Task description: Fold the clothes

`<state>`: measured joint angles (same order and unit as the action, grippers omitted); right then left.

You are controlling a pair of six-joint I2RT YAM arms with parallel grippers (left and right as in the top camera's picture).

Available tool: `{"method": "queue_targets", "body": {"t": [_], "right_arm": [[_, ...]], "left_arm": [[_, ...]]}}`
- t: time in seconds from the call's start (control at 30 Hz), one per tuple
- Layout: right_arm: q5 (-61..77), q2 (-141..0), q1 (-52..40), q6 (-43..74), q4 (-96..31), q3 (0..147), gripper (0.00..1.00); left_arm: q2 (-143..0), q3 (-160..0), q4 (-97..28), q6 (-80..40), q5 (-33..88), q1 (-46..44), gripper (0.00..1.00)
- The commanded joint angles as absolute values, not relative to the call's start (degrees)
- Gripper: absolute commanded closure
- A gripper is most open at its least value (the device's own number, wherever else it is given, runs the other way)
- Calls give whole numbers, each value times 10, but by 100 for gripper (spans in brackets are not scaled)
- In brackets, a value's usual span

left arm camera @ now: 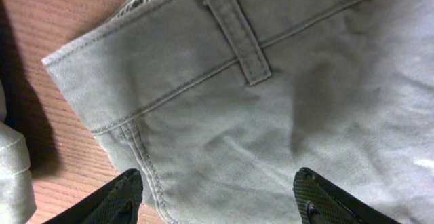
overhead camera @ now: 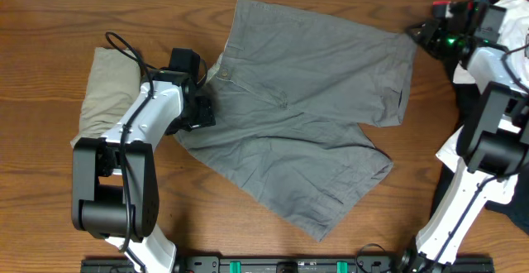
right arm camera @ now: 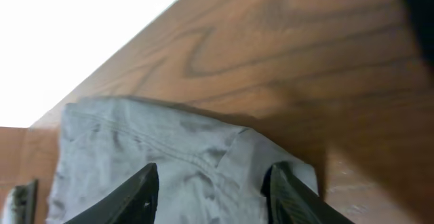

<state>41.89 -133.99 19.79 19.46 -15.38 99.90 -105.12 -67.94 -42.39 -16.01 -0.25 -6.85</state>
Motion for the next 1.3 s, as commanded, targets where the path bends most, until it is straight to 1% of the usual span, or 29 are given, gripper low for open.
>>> {"method": "queue_targets", "body": {"t": [0.0, 0.2, 0.27, 0.33, 0.37, 0.4, 0.43, 0.47, 0.5, 0.57, 0.7, 0.73, 0.83, 0.97, 1.07, 1.27], "right_arm": [[470, -1263, 238, 163, -175, 1001, 48], [465, -1162, 255, 101, -309, 1001, 48], [451, -1137, 252, 95, -361, 1001, 49], [423, -1119, 244, 95, -416, 1001, 61], [402, -1114, 236, 95, -444, 1001, 69], [377, -1113, 226, 95, -471, 1001, 76], [352, -1113, 212, 95, -496, 1000, 81], [330, -1116, 198, 91, -514, 998, 82], [310, -1117, 182, 89, -525, 994, 82], [270, -1119, 140, 89, -528, 978, 83], [250, -1120, 66, 90, -491, 952, 79], [248, -1120, 50, 92, -481, 950, 79], [248, -1120, 20, 92, -465, 950, 77], [248, -1120, -1, 99, -472, 950, 76], [239, -1126, -12, 107, -481, 950, 74], [148, -1156, -23, 144, -481, 941, 73]], "left_arm": [[-1053, -677, -435, -150, -4, -68, 27], [-1038, -677, -441, -151, -4, -67, 27], [-1028, -678, -441, -151, -2, -67, 27], [-1014, -679, -441, -153, 5, -67, 27], [-1007, -681, -440, -153, 9, -65, 27], [-998, -683, -441, -153, 9, -65, 31], [-988, -684, -440, -153, 9, -63, 40], [-979, -686, -439, -153, 9, -62, 51], [-971, -686, -435, -153, 10, -61, 60], [-957, -686, -419, -147, 10, -61, 69], [-970, -685, -393, -72, 20, -63, 80], [-979, -685, -390, -53, 34, -63, 85], [-1020, -685, -387, -12, 52, -63, 94], [-1075, -685, -390, -9, 52, -63, 94], [-1107, -685, -415, -24, 51, -63, 94], [-1132, -682, -501, -117, 48, -63, 94]]}}
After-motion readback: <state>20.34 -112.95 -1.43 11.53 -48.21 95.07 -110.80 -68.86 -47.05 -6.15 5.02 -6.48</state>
